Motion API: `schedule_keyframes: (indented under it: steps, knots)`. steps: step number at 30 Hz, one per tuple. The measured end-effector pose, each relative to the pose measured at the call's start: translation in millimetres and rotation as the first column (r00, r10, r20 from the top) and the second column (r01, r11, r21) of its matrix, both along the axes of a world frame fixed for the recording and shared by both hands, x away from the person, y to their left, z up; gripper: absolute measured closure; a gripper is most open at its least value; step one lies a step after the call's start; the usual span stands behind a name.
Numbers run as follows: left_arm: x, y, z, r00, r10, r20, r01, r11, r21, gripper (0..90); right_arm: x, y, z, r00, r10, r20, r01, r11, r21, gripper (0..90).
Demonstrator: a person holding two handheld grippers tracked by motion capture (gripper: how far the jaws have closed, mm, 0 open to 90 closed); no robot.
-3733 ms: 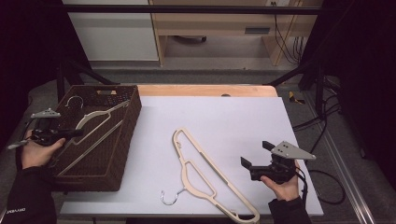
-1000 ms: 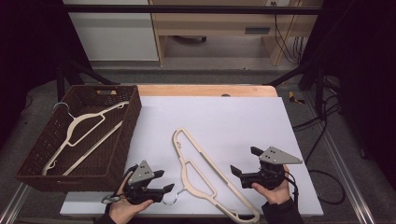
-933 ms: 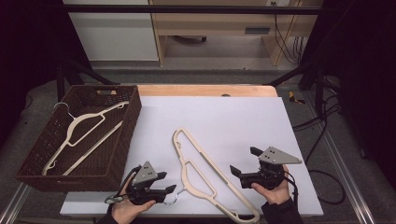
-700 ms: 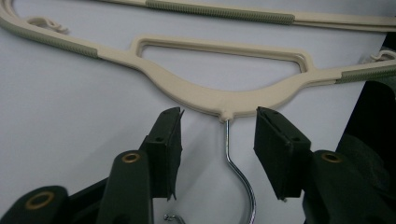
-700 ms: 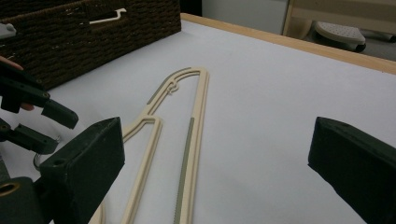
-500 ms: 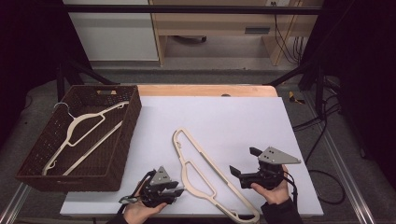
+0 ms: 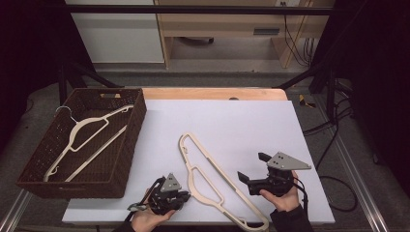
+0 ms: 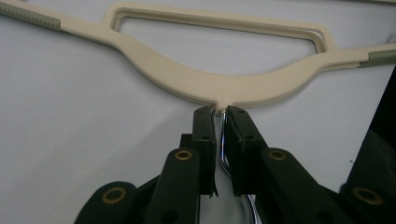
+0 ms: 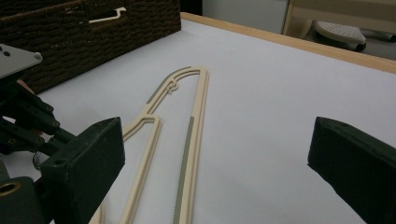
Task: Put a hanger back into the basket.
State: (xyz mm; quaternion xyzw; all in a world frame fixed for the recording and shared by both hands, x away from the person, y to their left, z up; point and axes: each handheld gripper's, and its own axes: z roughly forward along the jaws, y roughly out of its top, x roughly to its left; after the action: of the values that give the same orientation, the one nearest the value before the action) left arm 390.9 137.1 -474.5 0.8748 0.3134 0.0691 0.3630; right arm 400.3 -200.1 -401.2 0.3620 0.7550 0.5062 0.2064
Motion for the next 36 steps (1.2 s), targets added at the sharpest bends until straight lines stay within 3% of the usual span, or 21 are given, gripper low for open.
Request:
schedule_keyframes:
  steps: [2, 8, 13, 21, 28, 31, 36]
  knots:
    - [-1.2, -2.3, 0.4, 1.0000, -0.003, 0.003, 0.003, 0.9999, 0.010, 87.0, 0.1, -0.1, -0.1, 1.0000, 0.005, 0.000, -0.005, 1.000, -0.004, 4.2]
    - [-1.9, -4.8, 3.2, 0.9998, -0.019, 0.005, 0.018, 0.9992, 0.036, 88.4, 0.1, 1.5, -1.1, 1.0000, 0.005, -0.004, -0.005, 1.000, -0.005, 4.3]
    - [-1.6, -4.7, 8.8, 0.9999, -0.016, 0.001, 0.016, 0.9997, 0.017, 88.6, -0.1, 3.6, -2.0, 0.9999, 0.013, -0.008, -0.013, 1.000, -0.008, 4.5]
    - [-0.7, -6.9, 30.8, 0.9994, -0.024, 0.024, 0.024, 0.9995, 0.020, 88.7, -1.6, 13.1, -4.1, 0.9986, 0.049, -0.020, -0.050, 0.999, -0.021, 6.6]
    - [0.7, -13.2, 46.8, 0.9994, -0.016, 0.032, 0.014, 0.9989, 0.045, 88.7, -4.7, 28.2, -6.2, 0.9951, 0.092, -0.037, -0.093, 0.995, -0.024, 8.2]
    - [2.3, -15.0, 52.7, 0.9997, -0.004, 0.024, 0.003, 0.9989, 0.048, 88.7, -8.3, 45.2, -9.3, 0.9891, 0.136, -0.056, -0.139, 0.989, -0.041, 9.2]
    - [4.4, -13.2, 56.5, 0.9999, 0.001, 0.016, -0.002, 0.9992, 0.040, 88.8, -11.2, 65.0, -16.5, 0.9850, 0.153, -0.079, -0.159, 0.985, -0.067, 9.6]
